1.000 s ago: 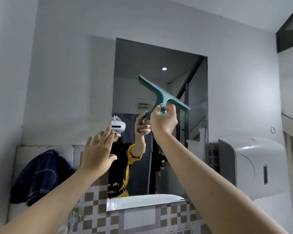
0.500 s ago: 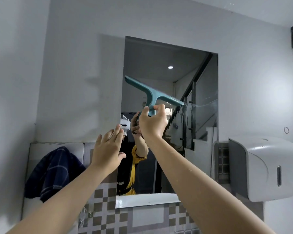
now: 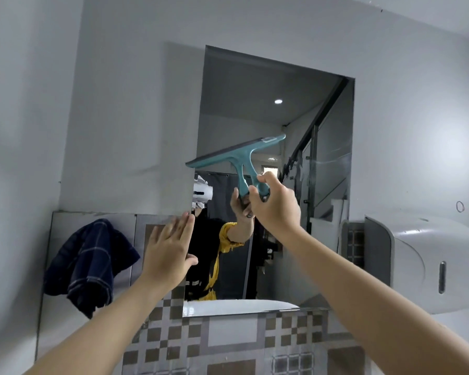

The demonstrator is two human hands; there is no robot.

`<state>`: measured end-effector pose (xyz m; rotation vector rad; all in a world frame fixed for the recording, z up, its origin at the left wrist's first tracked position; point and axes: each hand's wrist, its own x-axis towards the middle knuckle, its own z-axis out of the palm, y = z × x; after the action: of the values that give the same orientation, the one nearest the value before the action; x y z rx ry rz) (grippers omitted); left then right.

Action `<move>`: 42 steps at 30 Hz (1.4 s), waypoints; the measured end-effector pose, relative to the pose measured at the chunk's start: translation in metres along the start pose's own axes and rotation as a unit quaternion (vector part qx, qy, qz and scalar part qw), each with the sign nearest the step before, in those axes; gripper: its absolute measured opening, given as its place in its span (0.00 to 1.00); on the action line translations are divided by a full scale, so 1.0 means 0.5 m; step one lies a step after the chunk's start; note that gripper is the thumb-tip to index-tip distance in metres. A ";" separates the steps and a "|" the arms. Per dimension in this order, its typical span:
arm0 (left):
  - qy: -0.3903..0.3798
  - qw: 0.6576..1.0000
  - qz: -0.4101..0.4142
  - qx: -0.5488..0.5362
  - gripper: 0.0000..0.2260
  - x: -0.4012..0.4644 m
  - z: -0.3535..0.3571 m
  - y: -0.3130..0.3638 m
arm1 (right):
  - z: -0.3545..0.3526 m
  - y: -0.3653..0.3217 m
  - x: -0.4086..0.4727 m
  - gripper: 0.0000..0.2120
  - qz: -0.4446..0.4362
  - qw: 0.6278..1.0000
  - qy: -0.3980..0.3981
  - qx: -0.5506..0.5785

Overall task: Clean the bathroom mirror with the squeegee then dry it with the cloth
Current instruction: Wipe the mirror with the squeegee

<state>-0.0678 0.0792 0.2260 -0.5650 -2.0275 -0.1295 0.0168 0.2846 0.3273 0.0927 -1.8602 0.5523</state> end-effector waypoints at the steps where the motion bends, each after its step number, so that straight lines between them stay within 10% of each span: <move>1: -0.006 1.000 -0.006 -0.002 0.47 0.000 0.001 0.002 | -0.012 0.017 0.002 0.12 -0.011 1.000 -0.003 -0.017; 21: -0.008 0.999 -0.037 0.040 0.42 -0.002 0.007 0.016 | -0.186 0.262 0.072 0.12 -0.172 0.979 -0.022 -0.112; 42: -0.032 0.997 -0.060 0.025 0.49 -0.003 0.009 0.019 | -0.245 0.357 0.001 0.10 0.007 0.997 -0.029 -0.073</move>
<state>-0.0668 0.0887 0.2212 -0.4214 -2.1217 -0.1330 0.0655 0.4937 0.3004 -0.0014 -1.9532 0.4252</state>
